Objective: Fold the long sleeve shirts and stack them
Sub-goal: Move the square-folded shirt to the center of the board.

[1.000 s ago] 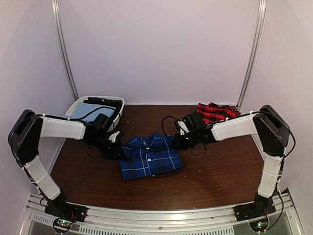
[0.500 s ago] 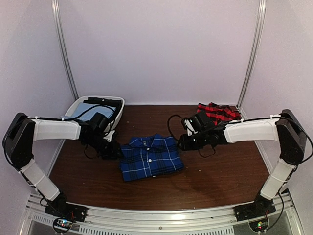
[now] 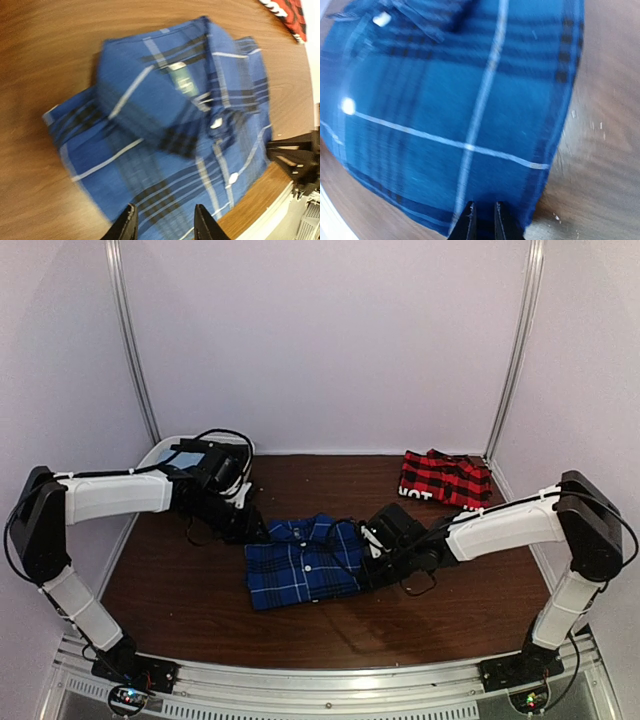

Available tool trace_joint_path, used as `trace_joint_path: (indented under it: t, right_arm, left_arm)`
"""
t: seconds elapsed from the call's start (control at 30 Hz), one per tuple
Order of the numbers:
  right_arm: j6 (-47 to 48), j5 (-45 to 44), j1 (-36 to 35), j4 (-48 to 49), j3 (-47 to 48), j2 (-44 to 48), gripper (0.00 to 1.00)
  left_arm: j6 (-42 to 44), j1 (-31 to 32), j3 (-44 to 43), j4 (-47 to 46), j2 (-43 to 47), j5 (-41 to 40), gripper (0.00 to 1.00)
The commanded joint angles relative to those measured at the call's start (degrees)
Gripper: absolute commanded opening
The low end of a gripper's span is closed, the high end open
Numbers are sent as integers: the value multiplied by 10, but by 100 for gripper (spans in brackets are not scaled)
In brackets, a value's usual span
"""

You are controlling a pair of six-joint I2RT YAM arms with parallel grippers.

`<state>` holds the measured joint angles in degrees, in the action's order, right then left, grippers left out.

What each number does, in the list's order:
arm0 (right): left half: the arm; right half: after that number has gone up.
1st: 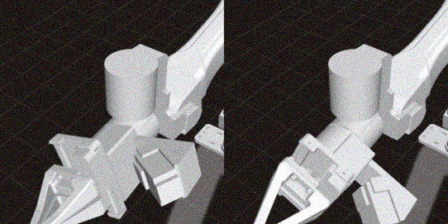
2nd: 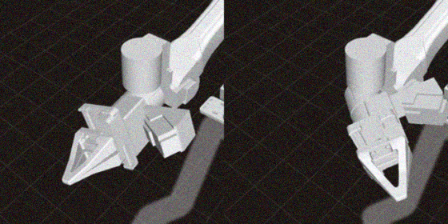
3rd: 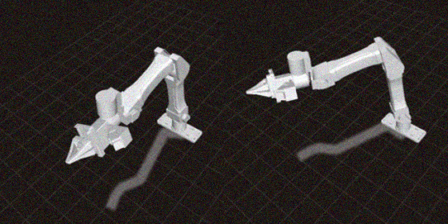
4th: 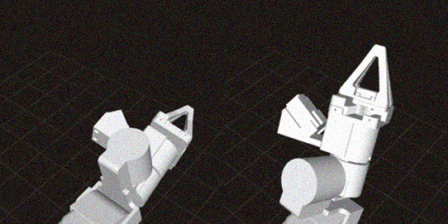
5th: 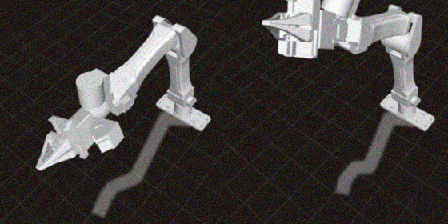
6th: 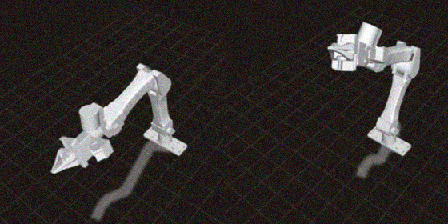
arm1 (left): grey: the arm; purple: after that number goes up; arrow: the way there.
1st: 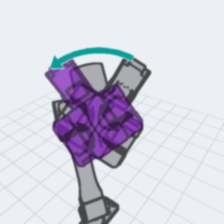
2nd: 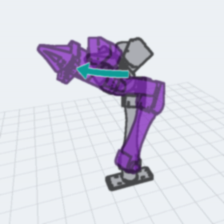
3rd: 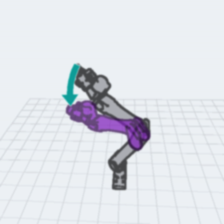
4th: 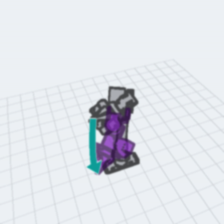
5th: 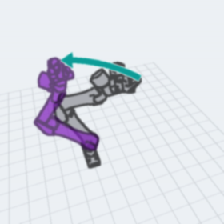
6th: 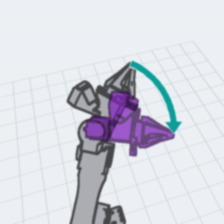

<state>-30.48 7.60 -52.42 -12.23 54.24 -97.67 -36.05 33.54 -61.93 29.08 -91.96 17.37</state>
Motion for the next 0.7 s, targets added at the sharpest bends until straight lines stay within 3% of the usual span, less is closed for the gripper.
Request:
trace_joint_path:
  t: [0.0, 0.27, 0.47, 0.67]
  right_arm:
    - [-26, 1, -21, 8, -32, -16, 15]
    - [-51, 27, -60, 32, -1, -46, 15]
    - [-49, 14, -67, 14, 25, -37, 16]
    - [-31, -12, -44, -28, 45, 20, 33]
  left_arm:
    - [-17, 38, -45, -40, -52, 20, 38]
    - [-39, 86, -95, -106, -156, 77, 36]
    - [-47, 86, -82, -117, -182, 52, 36]
    - [-40, 66, -37, -122, -177, 27, 36]
